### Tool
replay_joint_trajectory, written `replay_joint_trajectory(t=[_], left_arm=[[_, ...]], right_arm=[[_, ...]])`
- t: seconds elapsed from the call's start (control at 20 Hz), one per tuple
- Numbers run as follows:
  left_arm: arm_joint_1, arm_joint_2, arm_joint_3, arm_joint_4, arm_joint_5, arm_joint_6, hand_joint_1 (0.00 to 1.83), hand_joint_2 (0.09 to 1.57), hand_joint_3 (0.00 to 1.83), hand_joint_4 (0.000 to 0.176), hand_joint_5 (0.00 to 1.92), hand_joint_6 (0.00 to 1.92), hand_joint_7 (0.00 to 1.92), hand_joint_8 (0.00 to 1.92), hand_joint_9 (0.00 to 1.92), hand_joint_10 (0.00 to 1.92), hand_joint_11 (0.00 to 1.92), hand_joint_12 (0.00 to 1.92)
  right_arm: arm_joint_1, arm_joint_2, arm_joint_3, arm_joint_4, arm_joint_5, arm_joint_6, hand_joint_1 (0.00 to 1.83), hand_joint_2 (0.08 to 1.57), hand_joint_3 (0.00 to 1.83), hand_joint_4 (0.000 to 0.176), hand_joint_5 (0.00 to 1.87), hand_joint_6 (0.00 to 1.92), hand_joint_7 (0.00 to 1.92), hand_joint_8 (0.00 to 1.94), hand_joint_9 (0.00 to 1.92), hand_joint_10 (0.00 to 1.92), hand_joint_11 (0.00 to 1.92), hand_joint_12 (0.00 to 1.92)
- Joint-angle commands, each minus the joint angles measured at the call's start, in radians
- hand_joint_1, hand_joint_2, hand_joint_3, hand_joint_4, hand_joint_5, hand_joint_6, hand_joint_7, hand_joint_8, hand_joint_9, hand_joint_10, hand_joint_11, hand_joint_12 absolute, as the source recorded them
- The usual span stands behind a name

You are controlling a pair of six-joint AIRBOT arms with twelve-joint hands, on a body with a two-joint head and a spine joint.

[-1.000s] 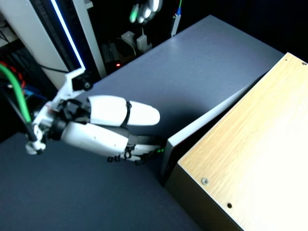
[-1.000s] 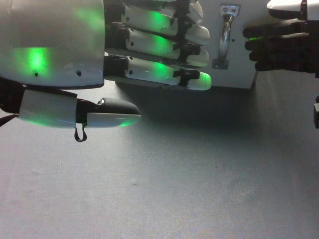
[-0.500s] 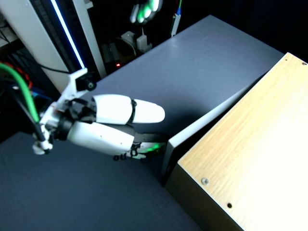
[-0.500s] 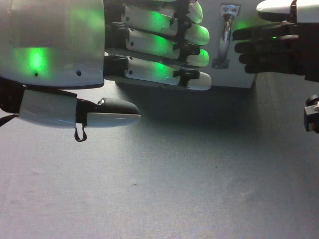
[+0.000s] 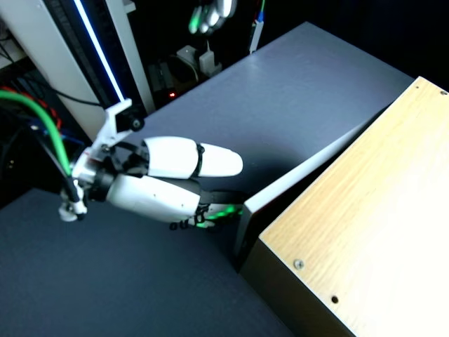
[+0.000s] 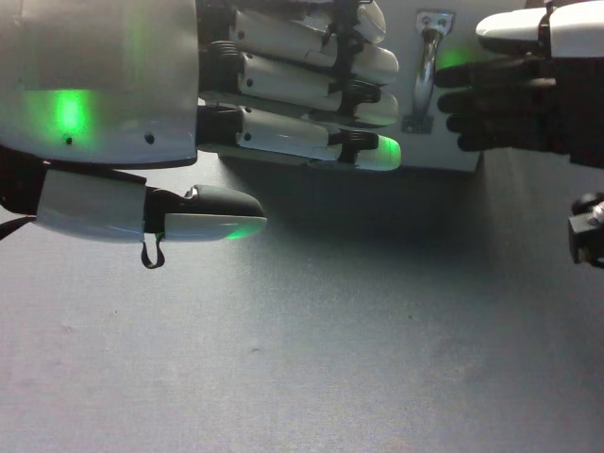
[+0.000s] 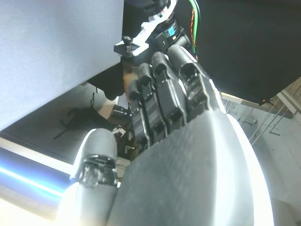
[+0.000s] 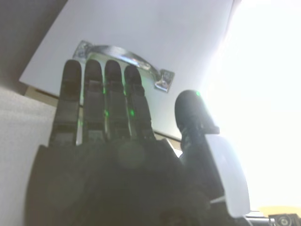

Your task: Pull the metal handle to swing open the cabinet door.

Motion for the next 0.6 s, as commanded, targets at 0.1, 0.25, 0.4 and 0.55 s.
replay_joint_trajectory(t=[0.1,0.25,0.4,0.55], left_arm=[[-0.009,0.007,0.001,-0.096,-0.025,0.009,0.0,1.57,0.14,0.0,0.4,0.0,0.43,0.0,0.38,0.01,0.0,0.84],[-0.009,0.007,0.001,-0.096,-0.025,0.009,0.0,1.57,0.13,0.0,0.39,0.0,0.43,0.0,0.38,0.0,0.0,0.85],[-0.009,0.007,0.001,-0.096,-0.025,0.009,0.0,1.57,0.12,0.0,0.4,0.0,0.44,0.0,0.39,0.01,0.0,0.86],[-0.009,0.007,0.001,-0.096,-0.025,0.009,0.0,1.57,0.11,0.0,0.4,0.0,0.44,0.0,0.39,0.0,0.0,0.86]], right_arm=[[-0.008,0.029,-0.027,0.01,0.104,0.007,0.0,1.57,0.08,0.0,0.33,0.0,0.32,0.0,0.27,0.0,0.0,0.63],[-0.035,0.062,-0.066,0.01,0.133,-0.008,0.0,1.57,0.08,0.0,0.33,0.0,0.32,0.0,0.27,0.0,0.0,0.64],[-0.069,0.106,-0.104,0.01,0.194,-0.01,0.0,1.57,0.09,0.0,0.33,0.0,0.32,0.0,0.27,0.0,0.0,0.64],[-0.094,0.141,-0.124,0.011,0.244,-0.01,0.0,1.57,0.09,0.0,0.34,0.0,0.32,0.0,0.27,0.0,0.0,0.64]])
